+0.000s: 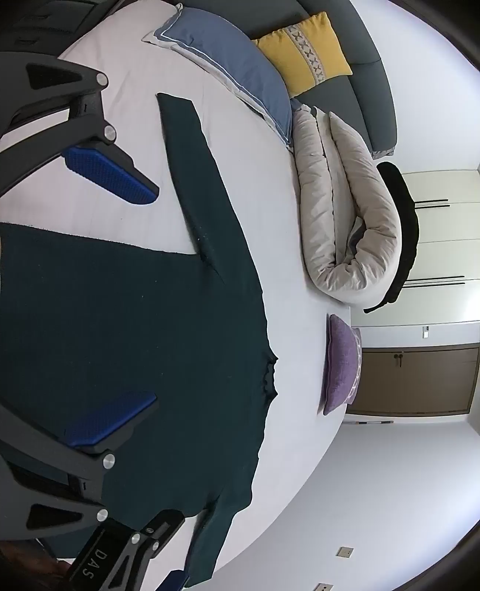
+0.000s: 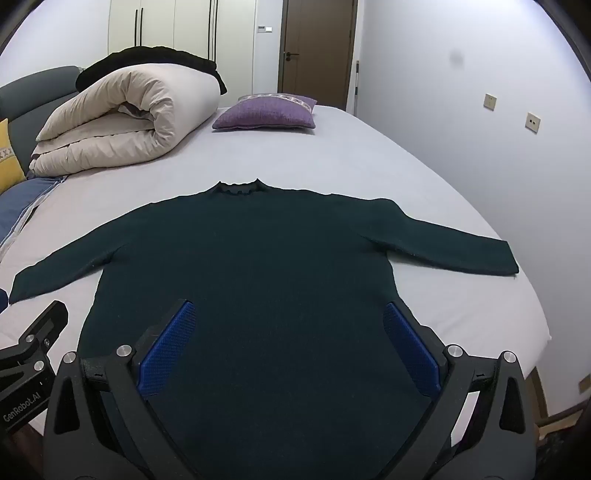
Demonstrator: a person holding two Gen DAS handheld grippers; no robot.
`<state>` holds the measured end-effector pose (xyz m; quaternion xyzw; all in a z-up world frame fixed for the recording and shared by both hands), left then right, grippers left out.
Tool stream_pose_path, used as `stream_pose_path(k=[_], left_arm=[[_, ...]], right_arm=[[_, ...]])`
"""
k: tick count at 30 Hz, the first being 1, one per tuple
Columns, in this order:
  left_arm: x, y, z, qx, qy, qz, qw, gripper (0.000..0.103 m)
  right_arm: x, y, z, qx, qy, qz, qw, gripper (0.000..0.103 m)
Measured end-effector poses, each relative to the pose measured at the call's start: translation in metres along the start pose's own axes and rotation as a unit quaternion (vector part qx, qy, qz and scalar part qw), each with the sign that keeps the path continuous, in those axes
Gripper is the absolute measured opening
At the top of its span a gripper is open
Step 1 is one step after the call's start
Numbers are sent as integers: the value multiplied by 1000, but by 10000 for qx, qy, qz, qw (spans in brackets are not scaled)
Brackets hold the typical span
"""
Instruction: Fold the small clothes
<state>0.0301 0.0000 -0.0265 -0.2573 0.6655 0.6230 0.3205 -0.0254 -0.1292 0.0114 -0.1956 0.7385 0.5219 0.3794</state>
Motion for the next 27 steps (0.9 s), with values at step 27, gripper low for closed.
stream_pose_path(k=[27], left_arm=[[0,4,1,-4,-33,-65,10000,103]], right_arm=[[4,4,4,-33,69,-3,10000,103]])
Point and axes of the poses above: each gripper's, at about its wrist camera, not at the fingertips, and y roughly against the way its jaws point, z to its left, x to its underside, the point moved 4 cm from there along -y, roughly the way its jaws point, and after that the axes turned 5 degrees about x, right-handed, at the moved point
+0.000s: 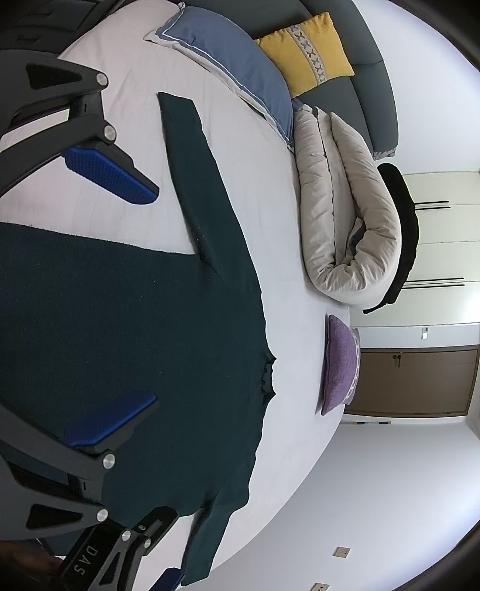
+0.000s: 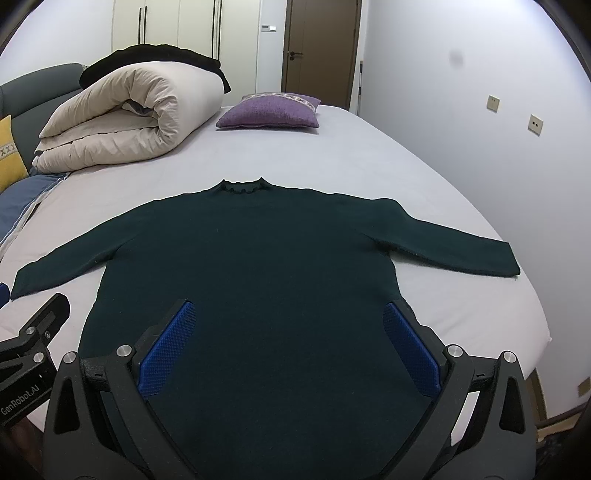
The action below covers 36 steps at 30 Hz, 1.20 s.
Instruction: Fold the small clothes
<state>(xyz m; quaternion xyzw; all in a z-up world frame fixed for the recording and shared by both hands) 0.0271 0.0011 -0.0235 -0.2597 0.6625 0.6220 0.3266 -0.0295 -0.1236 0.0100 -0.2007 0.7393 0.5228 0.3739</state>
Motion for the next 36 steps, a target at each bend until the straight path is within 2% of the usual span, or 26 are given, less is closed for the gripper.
stream_pose_path(k=[36], left_arm=[[0,0,1,16,20,-5,10000,103]], right_arm=[[3,-3,9,-111,56,31,9999,103]])
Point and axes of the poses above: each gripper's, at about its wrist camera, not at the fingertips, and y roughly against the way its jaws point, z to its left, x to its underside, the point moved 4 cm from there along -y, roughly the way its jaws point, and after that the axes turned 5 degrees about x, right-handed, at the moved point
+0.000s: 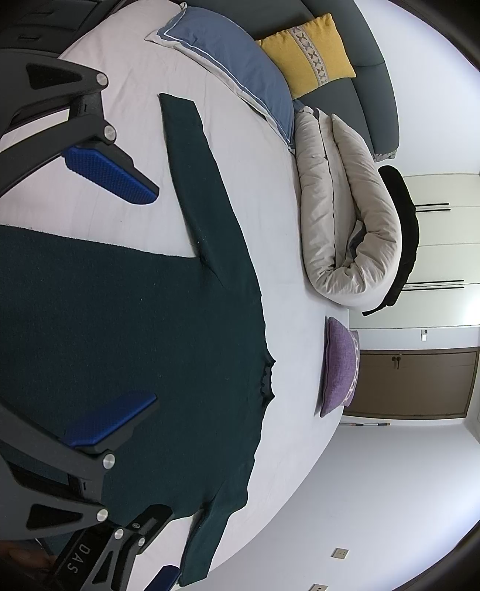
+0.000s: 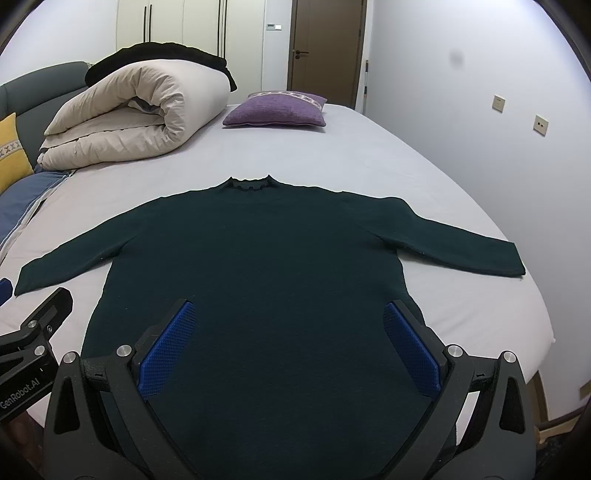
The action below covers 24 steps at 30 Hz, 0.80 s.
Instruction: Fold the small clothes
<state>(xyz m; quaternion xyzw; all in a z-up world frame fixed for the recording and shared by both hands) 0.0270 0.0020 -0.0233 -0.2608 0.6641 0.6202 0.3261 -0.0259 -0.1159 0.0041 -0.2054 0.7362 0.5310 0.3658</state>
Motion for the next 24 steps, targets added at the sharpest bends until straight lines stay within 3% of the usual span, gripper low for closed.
stream_pose_path(k=[16,24], left_arm=[[0,0,1,-2,7,-2,10000,103],[2,3,19,-4,17,0,10000,103]], right_arm=[[2,3,3,-16,16,3,10000,103],[3,4,4,-33,32,20,10000,103]])
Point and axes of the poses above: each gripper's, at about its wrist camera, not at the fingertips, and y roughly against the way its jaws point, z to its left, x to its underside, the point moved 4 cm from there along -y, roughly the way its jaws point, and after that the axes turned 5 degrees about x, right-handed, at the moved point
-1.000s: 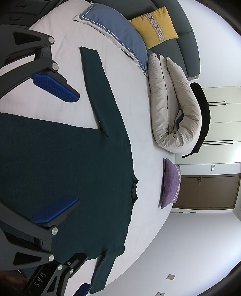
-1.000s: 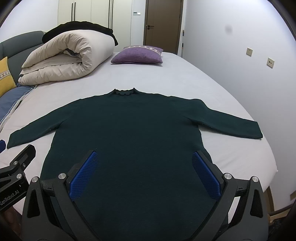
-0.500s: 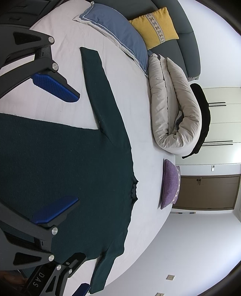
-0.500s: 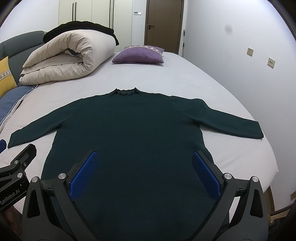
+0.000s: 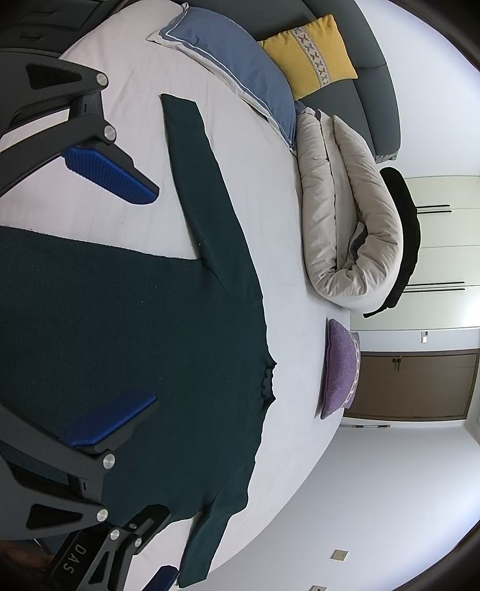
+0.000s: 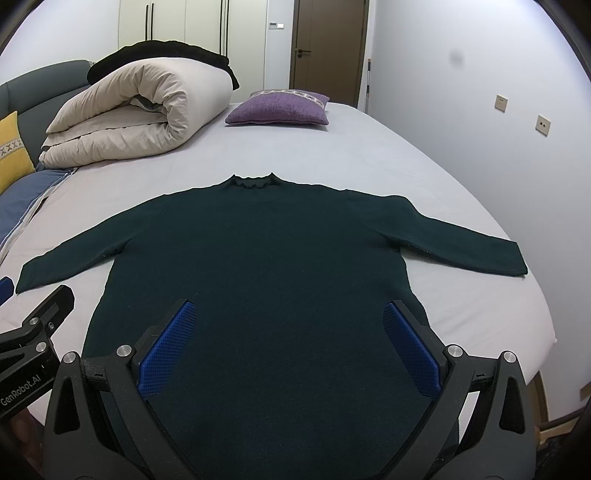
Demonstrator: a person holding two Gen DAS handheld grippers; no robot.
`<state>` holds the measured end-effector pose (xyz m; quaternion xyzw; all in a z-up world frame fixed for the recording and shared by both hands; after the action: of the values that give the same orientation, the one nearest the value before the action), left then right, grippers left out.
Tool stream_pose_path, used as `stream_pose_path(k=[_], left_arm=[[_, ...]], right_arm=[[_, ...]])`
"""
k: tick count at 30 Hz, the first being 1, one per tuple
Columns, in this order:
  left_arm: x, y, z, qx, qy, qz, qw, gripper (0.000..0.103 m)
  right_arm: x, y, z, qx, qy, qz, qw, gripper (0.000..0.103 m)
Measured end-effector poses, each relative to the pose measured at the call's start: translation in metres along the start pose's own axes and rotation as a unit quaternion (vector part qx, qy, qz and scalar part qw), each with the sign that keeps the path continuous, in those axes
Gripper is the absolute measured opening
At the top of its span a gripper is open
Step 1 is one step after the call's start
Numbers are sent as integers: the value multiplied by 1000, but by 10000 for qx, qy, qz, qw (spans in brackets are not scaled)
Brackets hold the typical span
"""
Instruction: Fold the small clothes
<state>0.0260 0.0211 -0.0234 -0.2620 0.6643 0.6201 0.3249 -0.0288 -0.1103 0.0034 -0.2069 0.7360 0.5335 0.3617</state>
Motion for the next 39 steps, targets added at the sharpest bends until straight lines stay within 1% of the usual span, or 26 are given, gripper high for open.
stream_pose_path(k=[9,13,15,17,18,20,21,22,24,26,27,28,30,31,34,36,37,38,39], left_arm=[[2,1,5,5,4,1,10000,103],[3,-3,5,68,107,25,9999,103],[3,-8,5,117,211,60,9997,103],[3,-16,5,280,317,179,9989,103],[2,-21,3,370,329,245,9985,103],[1,-33,1,626,408,450,9962,103],[0,-38,0,695,433,501,9954,103],[0,-45,-2,734,453,576,9946,103],[-1,-59,-7,781,496,759,9928,103],[-2,-76,-15,1052,668,869,9884,103],[-3,-83,-21,1258,711,897,9854,103],[-3,-90,-28,1371,648,992,9834,103],[-4,-107,-42,1370,434,1229,9820,103],[-5,-114,-46,1344,443,1274,9817,103],[-11,-136,-57,1445,655,1287,9789,103],[-15,-148,-67,1533,697,1295,9772,103],[-18,-155,-73,1639,692,1332,9750,103],[-20,-158,-76,1697,686,1375,9734,103],[-22,-165,-82,1704,663,1405,9730,103]], right_arm=[[1,-2,-1,11,-10,30,10000,103],[1,-7,-5,0,-36,64,10000,103],[2,-10,-8,-22,-63,81,9999,103],[-1,-13,-17,-102,-169,36,9998,103],[-3,-14,-24,-164,-267,-2,9995,103],[-8,-23,-51,-387,-673,-20,9970,103],[-10,-28,-65,-475,-879,-27,9950,103],[-12,-36,-89,-568,-1193,-53,9912,103],[-14,-53,-135,-559,-1700,-77,9838,103],[-12,-76,-193,-455,-2294,-39,9723,103],[-9,-89,-222,-446,-2600,-8,9646,103],[-4,-103,-255,-420,-2964,34,9541,103],[8,-126,-313,-294,-3601,119,9324,101],[16,-138,-341,-237,-3906,158,9201,101],[42,-174,-418,-239,-4812,283,8758,94],[56,-194,-451,-249,-5196,375,8532,86],[61,-203,-463,-233,-5324,367,8454,83],[63,-209,-474,-238,-5377,308,8423,78],[62,-214,-483,-220,-5388,230,8418,78]])
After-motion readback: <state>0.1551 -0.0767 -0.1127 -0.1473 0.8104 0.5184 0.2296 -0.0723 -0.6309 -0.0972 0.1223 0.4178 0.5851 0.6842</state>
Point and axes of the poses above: each gripper's, at about its wrist camera, not at the fingertips, and y roughly against the way its jaws point, z to its left, x to its underside, the point moved 4 cm from there along -y, roughly the way its jaws point, and after that the axes turned 5 degrees about x, right-handed, at the moved point
